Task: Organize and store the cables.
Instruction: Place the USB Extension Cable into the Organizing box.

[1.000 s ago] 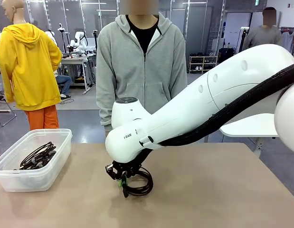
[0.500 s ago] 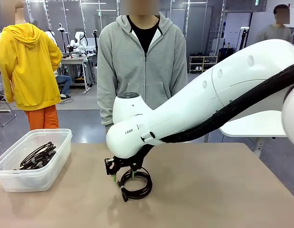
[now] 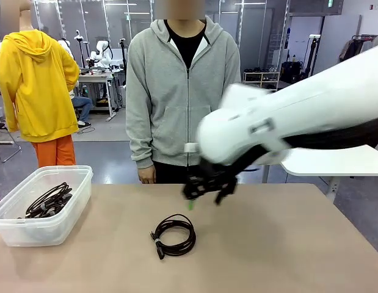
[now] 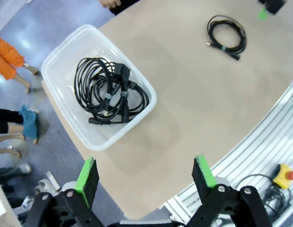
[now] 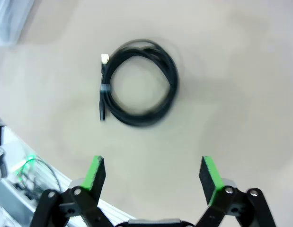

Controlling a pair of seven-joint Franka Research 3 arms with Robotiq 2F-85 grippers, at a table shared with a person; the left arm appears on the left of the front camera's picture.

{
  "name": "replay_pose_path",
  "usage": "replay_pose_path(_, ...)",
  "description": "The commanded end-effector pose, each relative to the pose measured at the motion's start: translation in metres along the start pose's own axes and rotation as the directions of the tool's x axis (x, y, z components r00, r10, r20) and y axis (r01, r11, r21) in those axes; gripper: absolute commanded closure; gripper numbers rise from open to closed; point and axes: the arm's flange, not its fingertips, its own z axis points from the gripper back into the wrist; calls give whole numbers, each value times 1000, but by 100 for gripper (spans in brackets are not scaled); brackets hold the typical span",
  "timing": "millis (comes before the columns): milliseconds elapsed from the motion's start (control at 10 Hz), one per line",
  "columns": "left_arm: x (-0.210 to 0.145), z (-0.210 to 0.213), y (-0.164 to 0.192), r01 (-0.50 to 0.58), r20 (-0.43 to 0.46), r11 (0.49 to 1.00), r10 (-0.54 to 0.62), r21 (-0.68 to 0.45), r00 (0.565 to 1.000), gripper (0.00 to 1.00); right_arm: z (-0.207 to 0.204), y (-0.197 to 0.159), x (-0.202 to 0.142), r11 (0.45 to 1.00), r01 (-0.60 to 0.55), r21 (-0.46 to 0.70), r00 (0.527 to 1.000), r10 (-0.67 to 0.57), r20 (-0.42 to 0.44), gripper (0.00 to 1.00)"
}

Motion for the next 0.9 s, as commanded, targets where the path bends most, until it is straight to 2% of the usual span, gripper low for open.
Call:
replay_pose_path(0,1,2,-2,-13,-18,1000,13,18,1000,0,60,-65,-69,991,-106,80,993,101,62,0)
replay_pose_path(200,1,2,-2,-13,-18,1000,13,18,1000,0,101,-107,-115,981,-183,68,979,176,99,0)
replay_pose_path(300,1,2,-2,-13,-18,1000,13,18,1000,0,114,-126,-136,972,-236,19,966,232,117,0)
replay_pose_path(500,1,2,-2,-13,-18,1000,13,18,1000,0,141,-170,-182,924,-382,-12,908,378,181,0)
replay_pose_path(600,1,2,-2,-13,-18,1000,13,18,1000,0,148,-193,-200,881,-473,-11,865,467,183,0)
replay_pose_path(700,1,2,-2,-13,-18,1000,13,18,1000,0,154,-213,-216,862,-506,-25,829,495,260,0)
replay_pose_path(800,1,2,-2,-13,-18,1000,13,18,1000,0,161,-229,-233,823,-567,-30,774,545,323,0)
